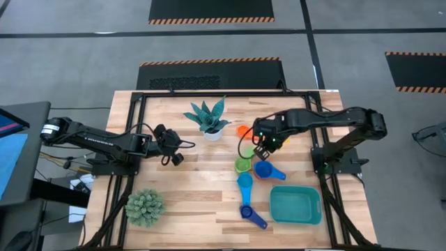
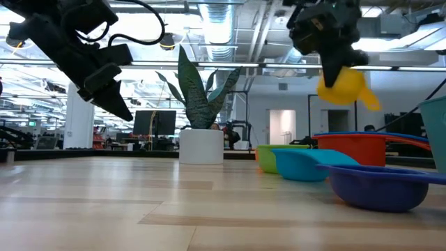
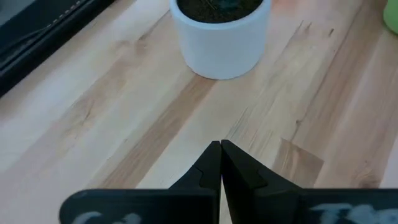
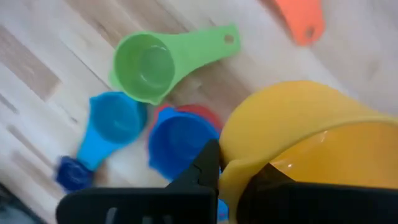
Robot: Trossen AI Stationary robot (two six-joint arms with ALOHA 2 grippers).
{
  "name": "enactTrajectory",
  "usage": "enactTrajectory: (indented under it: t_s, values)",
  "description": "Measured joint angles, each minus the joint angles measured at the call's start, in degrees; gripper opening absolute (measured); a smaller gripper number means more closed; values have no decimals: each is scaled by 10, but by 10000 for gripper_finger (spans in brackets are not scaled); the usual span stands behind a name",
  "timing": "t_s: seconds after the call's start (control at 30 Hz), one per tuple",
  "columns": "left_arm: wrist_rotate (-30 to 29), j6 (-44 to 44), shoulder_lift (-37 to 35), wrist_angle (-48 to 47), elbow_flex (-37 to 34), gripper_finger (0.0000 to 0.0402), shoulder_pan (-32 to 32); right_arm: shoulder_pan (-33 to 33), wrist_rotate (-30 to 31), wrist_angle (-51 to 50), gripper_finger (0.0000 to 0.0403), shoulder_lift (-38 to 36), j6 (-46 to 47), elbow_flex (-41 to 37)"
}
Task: Nest measuring cups in basket
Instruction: Stack the yellow measuring cup on top of the blue measuring cup
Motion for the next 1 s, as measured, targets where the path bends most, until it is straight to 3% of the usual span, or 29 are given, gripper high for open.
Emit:
enactTrajectory:
  t_s: [0.2,0.4,0.7,1.0]
  values:
    - [15,-16,0,0,0,0,0,64,-16,19,29,6,174,0]
    - [13,-27,0,0,0,0,0,92,-7,48,30,27,276,-1]
    - [12,-26,0,-5,0,0,0,113,-12,78,34,96,306,0]
    - [14,-14,0,-5,0,0,0,117,-12,105,55,99,297,0]
